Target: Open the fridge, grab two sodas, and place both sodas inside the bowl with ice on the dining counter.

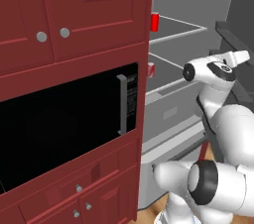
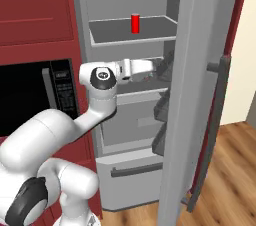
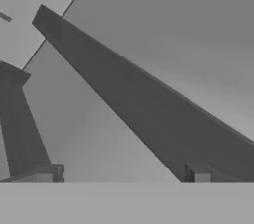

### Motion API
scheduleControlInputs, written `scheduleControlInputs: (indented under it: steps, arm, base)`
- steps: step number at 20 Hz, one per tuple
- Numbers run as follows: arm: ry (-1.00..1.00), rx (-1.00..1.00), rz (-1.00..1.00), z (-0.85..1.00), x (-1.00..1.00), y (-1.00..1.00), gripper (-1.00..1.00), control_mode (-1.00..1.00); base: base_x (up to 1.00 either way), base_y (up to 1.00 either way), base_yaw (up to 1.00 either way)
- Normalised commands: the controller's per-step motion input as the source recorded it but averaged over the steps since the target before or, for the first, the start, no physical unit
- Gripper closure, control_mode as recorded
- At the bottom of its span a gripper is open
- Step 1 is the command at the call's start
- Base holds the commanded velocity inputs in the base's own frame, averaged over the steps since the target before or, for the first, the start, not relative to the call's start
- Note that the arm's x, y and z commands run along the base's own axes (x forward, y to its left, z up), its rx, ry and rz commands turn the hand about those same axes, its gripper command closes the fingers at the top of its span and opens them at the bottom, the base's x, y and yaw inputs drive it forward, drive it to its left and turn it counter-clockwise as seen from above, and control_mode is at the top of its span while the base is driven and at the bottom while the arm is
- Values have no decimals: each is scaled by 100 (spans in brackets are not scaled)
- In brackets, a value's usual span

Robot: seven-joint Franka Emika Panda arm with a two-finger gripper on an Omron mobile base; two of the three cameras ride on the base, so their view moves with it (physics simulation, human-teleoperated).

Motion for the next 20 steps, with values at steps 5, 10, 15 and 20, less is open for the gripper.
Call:
scheduleControlInputs:
  steps: [5, 10, 15, 20]
  arm:
    - [2, 6, -8, 0, 15, -100, -100, -100]
    - [2, 7, -7, 0, 17, -100, -100, -100]
    - [0, 8, -2, 0, 4, -85, -100, -100]
    - [-8, 5, 0, 12, -12, -47, -100, -100]
  base:
    - [0, 0, 0]
    - [0, 0, 0]
    - [0, 0, 0]
    - [0, 0, 0]
